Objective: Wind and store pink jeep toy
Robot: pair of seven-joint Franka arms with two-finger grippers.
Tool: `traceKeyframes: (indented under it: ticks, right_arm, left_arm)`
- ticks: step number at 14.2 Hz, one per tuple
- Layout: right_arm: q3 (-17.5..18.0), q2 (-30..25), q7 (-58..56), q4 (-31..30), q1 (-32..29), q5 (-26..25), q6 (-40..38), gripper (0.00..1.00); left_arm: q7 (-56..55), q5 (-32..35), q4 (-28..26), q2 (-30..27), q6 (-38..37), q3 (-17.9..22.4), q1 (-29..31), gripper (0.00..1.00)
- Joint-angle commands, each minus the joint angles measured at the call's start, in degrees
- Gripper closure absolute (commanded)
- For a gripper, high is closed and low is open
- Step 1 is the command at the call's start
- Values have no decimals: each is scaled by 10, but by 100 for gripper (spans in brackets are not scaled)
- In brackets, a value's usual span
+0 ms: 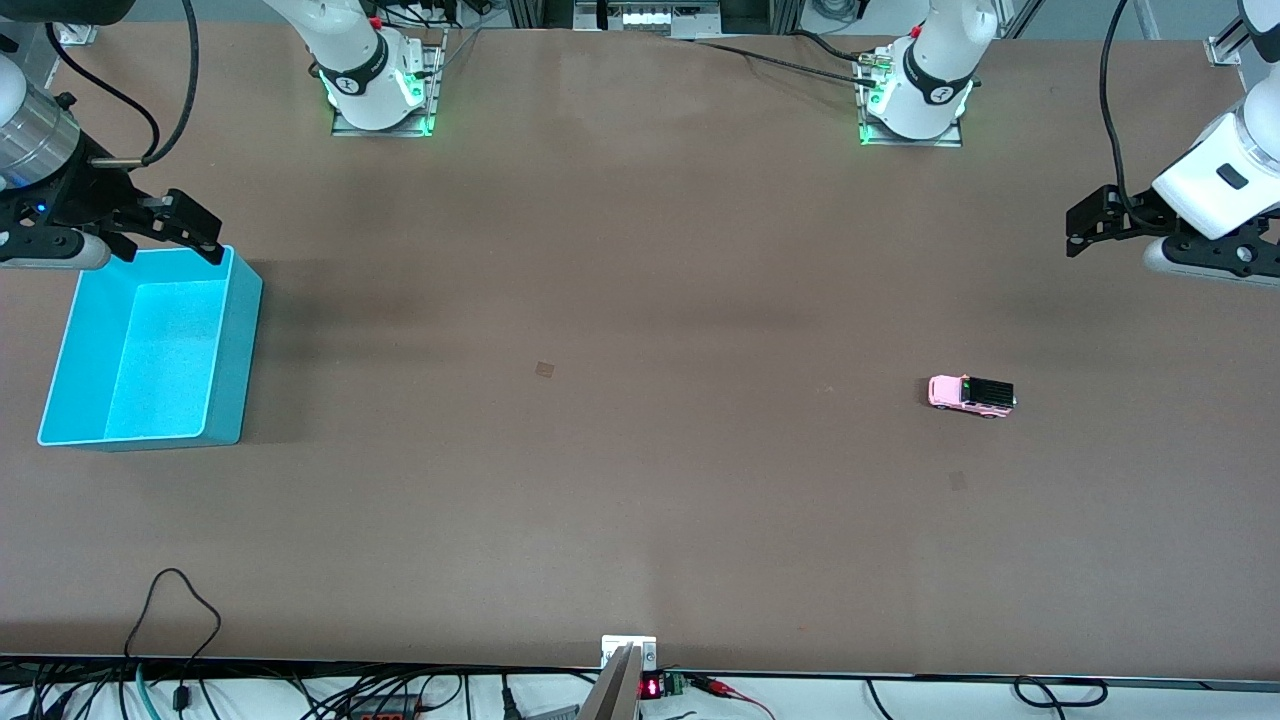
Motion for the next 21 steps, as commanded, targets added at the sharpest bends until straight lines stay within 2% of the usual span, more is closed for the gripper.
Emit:
traceKeyframes:
  ticks: [1, 14, 21]
  right_arm:
    - [-1, -5, 0, -5, 2, 3, 3, 0]
    - [-1, -5, -8, -5, -1, 3, 1, 0]
    - [-1, -5, -7, -5, -1, 3, 1, 0]
  left_arm:
    - [8, -10, 23, 9, -17, 4, -5, 0]
    - [11, -10, 23, 13, -50, 4, -2, 0]
    - [21, -8, 24, 21, -200, 0, -12, 0]
